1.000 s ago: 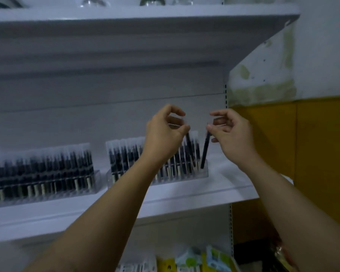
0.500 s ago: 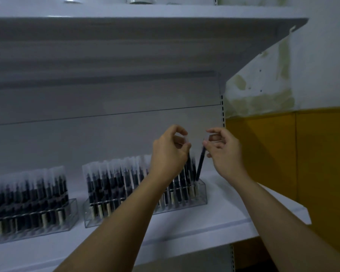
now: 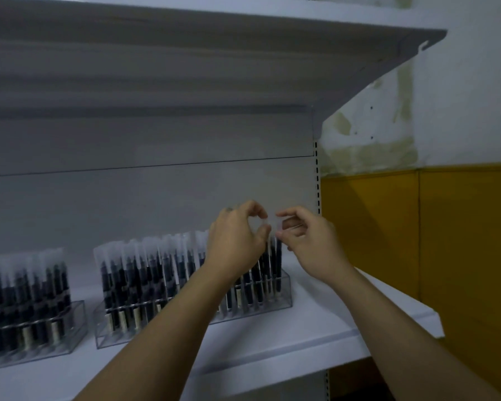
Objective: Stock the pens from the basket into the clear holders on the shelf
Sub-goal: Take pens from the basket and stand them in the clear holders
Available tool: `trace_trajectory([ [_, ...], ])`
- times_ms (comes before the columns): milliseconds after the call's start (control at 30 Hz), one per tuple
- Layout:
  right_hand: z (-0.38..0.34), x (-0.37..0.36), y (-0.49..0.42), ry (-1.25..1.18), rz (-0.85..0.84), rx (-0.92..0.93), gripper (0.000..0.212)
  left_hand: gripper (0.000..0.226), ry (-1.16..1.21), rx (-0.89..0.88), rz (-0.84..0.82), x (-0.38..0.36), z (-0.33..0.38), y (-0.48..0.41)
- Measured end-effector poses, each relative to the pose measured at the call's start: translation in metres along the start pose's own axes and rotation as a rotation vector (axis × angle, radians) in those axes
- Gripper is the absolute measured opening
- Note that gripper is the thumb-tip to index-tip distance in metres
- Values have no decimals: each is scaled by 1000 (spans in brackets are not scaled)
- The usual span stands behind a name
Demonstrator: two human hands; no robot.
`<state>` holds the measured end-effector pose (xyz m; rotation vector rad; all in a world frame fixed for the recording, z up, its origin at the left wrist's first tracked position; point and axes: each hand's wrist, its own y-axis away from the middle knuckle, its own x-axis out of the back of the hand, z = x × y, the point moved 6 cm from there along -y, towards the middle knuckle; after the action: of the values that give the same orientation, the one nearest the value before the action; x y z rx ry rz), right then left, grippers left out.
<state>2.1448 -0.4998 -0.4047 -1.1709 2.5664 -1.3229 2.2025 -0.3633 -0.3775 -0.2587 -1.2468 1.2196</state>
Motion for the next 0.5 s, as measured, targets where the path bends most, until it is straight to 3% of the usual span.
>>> trace_trajectory([
  [167,-8,1,1,218,-83,33,35,20,-186,7,-100,-6,-3,-5],
  [267,-10,0,5,341,-175,35,35,20,-194,-31,-77,-6,0,-2],
  [500,-12,-1,13,347,-222,55,40,21,-218,-103,-17,-5,-2,3],
])
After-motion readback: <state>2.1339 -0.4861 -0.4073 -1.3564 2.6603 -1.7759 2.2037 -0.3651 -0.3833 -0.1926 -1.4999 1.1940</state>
